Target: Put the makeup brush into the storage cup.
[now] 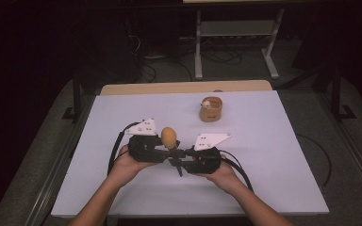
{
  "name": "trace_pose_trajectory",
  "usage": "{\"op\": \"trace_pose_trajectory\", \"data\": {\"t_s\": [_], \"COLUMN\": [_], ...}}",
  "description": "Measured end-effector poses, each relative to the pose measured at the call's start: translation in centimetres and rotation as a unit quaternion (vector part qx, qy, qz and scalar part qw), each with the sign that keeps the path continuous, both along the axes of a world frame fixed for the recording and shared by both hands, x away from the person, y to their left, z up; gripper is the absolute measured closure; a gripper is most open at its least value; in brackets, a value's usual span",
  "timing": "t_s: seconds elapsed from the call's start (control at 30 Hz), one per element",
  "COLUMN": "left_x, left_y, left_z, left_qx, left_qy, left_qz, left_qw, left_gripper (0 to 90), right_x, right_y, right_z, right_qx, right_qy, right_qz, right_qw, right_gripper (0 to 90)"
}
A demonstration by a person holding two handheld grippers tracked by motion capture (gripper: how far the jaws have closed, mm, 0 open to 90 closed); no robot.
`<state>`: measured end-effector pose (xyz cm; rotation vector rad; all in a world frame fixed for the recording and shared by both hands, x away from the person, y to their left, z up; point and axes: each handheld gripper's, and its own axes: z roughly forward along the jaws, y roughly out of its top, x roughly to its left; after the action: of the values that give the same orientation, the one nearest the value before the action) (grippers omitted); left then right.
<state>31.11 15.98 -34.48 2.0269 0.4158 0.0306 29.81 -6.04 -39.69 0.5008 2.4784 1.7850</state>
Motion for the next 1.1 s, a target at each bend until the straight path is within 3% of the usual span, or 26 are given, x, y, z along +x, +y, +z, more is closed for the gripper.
{"op": "trace_pose_trajectory", "data": {"t_s": [0.53,0.67,0.73,0.87,1.1], "left_x": [0.1,0.2,0.2,0.1,-0.1], "left_y": [0.0,0.1,0.2,0.3,1.2], "left_z": [-0.2,-0.3,-0.4,-0.4,-0.4], "left_qx": [-0.009,-0.028,-0.032,-0.033,-0.054], "left_qy": [0.003,0.011,0.017,0.012,0.001], "left_qz": [0.003,0.001,-0.006,-0.001,0.019], "left_qw": [0.9999,0.9995,0.9993,0.9994,0.9984], "left_gripper": [62.1,61.2,56.8,45.3,28.1], "right_x": [0.0,0.1,0.0,0.1,0.4], "right_y": [0.2,0.1,0.1,0.1,-0.5], "right_z": [-0.1,-0.1,-0.1,-0.1,0.0], "right_qx": [0.005,0.007,0.006,0.006,0.006], "right_qy": [0.011,0.008,0.007,0.006,0.003], "right_qz": [-0.008,-0.011,-0.012,-0.017,-0.028], "right_qw": [0.9999,0.9999,0.9999,0.9998,0.9996], "right_gripper": [72.8,73.0,73.1,73.0,73.0]}}
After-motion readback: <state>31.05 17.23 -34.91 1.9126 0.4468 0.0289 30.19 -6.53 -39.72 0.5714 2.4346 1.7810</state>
